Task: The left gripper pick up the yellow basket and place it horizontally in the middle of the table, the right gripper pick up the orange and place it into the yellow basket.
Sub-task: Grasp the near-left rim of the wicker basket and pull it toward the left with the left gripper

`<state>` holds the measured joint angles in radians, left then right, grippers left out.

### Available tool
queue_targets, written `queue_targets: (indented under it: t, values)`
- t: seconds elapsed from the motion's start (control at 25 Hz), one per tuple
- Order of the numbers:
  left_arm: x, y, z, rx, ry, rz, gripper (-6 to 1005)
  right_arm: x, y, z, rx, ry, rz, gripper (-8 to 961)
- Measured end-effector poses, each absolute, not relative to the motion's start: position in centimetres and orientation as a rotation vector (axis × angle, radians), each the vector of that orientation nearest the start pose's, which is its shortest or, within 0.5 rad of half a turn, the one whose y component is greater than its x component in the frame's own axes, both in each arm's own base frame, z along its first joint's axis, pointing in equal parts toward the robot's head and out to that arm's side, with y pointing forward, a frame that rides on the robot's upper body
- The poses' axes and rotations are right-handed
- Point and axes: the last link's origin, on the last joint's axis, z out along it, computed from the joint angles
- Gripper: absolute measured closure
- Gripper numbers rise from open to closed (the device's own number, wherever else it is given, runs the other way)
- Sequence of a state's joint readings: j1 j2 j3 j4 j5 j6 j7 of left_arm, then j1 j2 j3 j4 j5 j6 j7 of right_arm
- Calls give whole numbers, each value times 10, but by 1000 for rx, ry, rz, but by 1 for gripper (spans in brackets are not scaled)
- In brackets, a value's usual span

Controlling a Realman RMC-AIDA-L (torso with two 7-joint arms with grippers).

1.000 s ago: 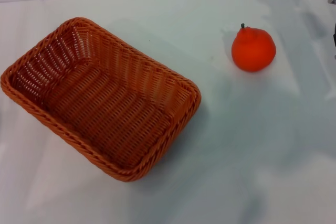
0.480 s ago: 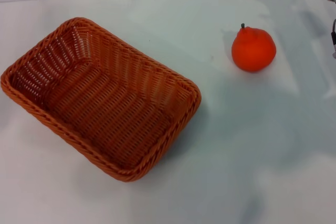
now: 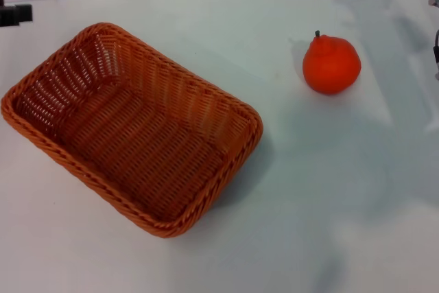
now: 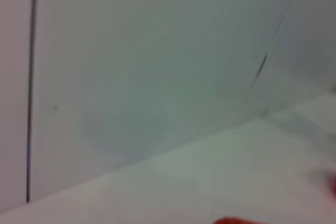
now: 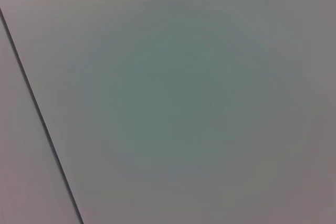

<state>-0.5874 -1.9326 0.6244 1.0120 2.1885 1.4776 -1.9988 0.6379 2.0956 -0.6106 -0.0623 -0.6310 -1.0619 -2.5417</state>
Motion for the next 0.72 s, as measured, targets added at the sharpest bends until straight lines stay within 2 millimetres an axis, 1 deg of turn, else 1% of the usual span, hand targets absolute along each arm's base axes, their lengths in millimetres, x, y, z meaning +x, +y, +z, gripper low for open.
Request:
queue_targets:
  t: [0.04, 0.08, 0.16, 0.2, 0.24, 0.28, 0.32, 0.6, 0.72]
  values:
    - [-261, 390, 129, -2372, -952, -397, 345, 313, 393, 23, -911, -1473, -1467, 96]
    - [-254, 399, 125, -2399, -953, -282, 335, 313, 393, 23, -911, -1473, -1466, 96]
    - [-251, 405, 120, -2409, -954, -196, 317, 313, 393, 22, -913, -1471, -1465, 96]
    - [-251, 405, 120, -2409, -954, -196, 307, 313, 393, 22, -916, -1470, -1464, 97]
    - [-250, 407, 117, -2416, -952, -152, 298, 313, 393, 21, -919, -1468, -1464, 97]
    - [-246, 413, 109, -2433, -946, -47, 298, 313, 393, 21, -921, -1468, -1463, 97]
    - [-245, 416, 105, -2440, -944, -8, 298, 313, 393, 20, -924, -1467, -1462, 97]
    - [-240, 426, 83, -2453, -922, 197, 297, 312, 394, 20, -929, -1464, -1458, 96]
    - [-239, 429, 75, -2463, -922, 253, 298, 311, 395, 19, -933, -1466, -1448, 96]
